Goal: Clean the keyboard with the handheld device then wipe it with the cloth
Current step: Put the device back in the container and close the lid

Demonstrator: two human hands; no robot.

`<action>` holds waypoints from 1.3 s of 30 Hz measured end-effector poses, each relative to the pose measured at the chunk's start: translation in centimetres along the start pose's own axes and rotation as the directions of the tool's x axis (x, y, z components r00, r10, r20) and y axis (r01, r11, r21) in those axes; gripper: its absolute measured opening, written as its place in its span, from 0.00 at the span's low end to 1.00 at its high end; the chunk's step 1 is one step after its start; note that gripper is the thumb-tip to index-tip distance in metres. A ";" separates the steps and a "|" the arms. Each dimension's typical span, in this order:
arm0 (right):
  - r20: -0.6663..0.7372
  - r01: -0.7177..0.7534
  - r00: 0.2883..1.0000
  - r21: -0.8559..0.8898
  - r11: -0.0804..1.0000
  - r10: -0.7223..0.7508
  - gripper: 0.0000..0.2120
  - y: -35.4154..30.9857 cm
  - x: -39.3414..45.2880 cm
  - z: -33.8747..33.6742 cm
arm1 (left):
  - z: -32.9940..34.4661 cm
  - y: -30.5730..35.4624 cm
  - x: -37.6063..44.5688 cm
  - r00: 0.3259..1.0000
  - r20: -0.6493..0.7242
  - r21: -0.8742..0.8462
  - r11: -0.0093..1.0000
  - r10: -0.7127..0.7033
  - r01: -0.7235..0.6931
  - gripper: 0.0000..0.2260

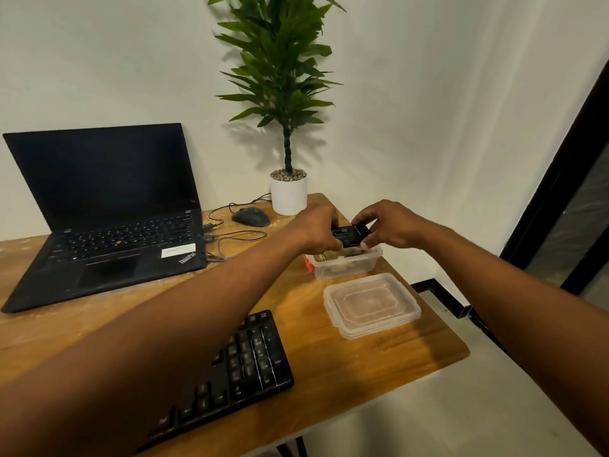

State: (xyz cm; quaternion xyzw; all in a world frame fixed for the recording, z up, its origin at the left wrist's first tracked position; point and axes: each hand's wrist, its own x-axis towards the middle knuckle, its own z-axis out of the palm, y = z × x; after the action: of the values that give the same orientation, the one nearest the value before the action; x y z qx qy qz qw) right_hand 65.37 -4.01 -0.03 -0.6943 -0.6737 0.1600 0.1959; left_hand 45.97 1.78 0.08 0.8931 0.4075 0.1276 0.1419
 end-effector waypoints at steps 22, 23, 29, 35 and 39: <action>0.090 0.004 0.995 -0.419 0.908 0.037 0.22 -1.2 3.1 3.0 | 1.7 -0.1 2.3 0.998 0.053 0.252 0.967 0.029 -0.042 0.19; 0.073 -0.004 0.997 -0.398 0.918 0.036 0.25 -1.2 2.9 2.9 | 1.6 -0.1 2.2 0.999 0.040 0.255 0.966 0.034 -0.043 0.20; -0.011 -0.001 1.000 -0.267 0.964 -0.002 0.28 -2.1 0.2 1.0 | 0.2 0.9 0.8 0.998 -0.049 0.224 0.974 0.048 -0.036 0.24; -0.036 -0.013 0.999 -0.148 0.989 0.008 0.34 -2.7 -3.7 -1.1 | -0.2 2.7 -1.8 0.998 -0.032 0.156 0.987 0.047 -0.041 0.28; -0.023 -0.035 0.999 -0.104 0.994 0.033 0.41 -2.2 -6.8 -1.8 | 0.1 3.8 -4.3 0.997 0.025 0.126 0.989 0.076 -0.079 0.33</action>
State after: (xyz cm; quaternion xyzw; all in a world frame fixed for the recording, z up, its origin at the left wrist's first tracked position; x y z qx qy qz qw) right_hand 64.07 -10.83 2.33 -0.7165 -0.6673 0.1205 0.1636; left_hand 45.91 -3.89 0.85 0.9166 0.3784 0.0979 0.0837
